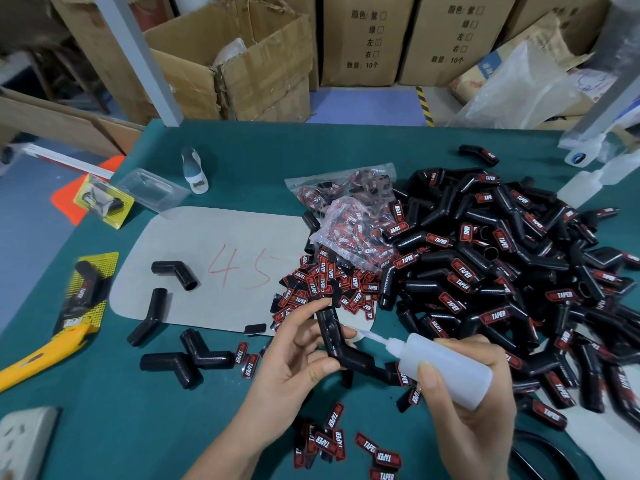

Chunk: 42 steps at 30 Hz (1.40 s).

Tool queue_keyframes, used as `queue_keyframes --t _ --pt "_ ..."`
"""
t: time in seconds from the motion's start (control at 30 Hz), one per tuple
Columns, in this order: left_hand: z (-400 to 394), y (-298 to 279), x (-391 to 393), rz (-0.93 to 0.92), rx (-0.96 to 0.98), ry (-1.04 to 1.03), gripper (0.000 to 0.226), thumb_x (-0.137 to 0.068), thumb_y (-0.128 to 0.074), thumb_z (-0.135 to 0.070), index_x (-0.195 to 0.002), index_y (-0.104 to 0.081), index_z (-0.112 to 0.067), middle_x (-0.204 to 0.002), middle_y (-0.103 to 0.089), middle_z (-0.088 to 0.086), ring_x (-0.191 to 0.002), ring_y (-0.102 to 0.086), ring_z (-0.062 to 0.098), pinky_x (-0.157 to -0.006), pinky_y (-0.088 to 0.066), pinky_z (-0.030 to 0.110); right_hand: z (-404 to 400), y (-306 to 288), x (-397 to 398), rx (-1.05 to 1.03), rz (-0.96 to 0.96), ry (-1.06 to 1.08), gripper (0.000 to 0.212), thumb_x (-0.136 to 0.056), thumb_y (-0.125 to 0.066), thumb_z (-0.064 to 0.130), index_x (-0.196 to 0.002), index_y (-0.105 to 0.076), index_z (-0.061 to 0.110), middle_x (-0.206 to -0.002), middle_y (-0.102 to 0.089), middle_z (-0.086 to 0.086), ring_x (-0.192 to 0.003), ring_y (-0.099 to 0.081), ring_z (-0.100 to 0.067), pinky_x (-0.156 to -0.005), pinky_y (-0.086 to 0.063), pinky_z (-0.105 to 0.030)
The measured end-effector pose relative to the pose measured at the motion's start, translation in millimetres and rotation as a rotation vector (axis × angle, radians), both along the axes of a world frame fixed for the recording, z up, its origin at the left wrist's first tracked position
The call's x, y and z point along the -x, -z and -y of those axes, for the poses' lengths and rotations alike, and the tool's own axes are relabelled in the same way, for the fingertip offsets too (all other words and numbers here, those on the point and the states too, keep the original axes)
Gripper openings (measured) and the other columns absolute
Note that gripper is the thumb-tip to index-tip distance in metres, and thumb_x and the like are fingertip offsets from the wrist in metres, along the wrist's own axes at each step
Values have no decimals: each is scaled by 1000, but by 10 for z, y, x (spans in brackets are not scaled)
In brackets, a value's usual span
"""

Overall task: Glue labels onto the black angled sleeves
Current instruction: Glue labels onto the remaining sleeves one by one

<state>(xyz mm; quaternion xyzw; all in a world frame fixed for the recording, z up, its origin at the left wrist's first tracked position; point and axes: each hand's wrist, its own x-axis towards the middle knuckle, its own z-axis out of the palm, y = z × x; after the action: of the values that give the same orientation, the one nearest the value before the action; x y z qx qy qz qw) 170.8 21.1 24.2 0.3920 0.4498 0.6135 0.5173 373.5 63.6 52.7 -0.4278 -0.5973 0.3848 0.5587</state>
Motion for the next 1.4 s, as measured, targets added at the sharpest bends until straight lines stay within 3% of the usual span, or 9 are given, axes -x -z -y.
queue_keyframes --t 0.13,0.4,0.57,0.77,0.93,1.07,1.4 --pt "-5 -11 5 0 -2 -21 59 -93 -80 -32 -146 -54 -36 -134 -67 14 -124 -66 27 -101 -52 28 10 -15 1 -16 -2 -14 28 -81 -71 32 -107 -63 42 -95 -63 14 -75 -64 -6 -57 -52 -15" --pt "9 4 21 -30 -32 -33 60 -95 -71 -11 -146 -53 -35 -132 -67 14 -118 -68 19 -98 -52 22 15 2 -8 -5 25 -7 26 -81 -71 35 -105 -62 40 -96 -64 8 -76 -65 -11 -57 -53 -21" --pt "13 17 33 -50 -42 -48 59 -95 -71 -13 -146 -53 -36 -133 -66 17 -123 -66 24 -100 -52 24 21 23 -18 4 35 -7 26 -80 -71 35 -105 -62 39 -97 -66 9 -84 -65 -17 -62 -54 -26" --pt "7 1 33 -41 -56 -49 56 -97 -75 -23 -147 -52 -35 -134 -66 18 -126 -65 27 -102 -52 26 28 26 -10 24 30 10 27 -79 -72 37 -105 -63 38 -96 -66 8 -81 -66 -22 -61 -55 -31" --pt "7 -4 44 -55 -58 -48 57 -97 -69 -14 -147 -51 -36 -134 -67 16 -125 -66 25 -101 -53 27 45 24 -19 26 37 9 27 -79 -72 37 -104 -63 38 -96 -65 8 -84 -65 -21 -63 -55 -33" --pt "6 -22 42 -45 -61 -54 56 -97 -75 -29 -147 -51 -36 -134 -67 17 -126 -65 26 -101 -53 27 44 1 -13 14 28 -3 27 -79 -72 37 -105 -63 39 -96 -65 10 -88 -65 -17 -68 -55 -23" --pt "6 10 56 -26 -77 -61 55 -98 -74 -23 -147 -50 -32 -134 -66 20 -124 -66 29 -101 -52 28 43 -1 -3 9 39 3 29 -78 -72 37 -105 -64 41 -95 -65 11 -87 -66 -19 -69 -56 -25"
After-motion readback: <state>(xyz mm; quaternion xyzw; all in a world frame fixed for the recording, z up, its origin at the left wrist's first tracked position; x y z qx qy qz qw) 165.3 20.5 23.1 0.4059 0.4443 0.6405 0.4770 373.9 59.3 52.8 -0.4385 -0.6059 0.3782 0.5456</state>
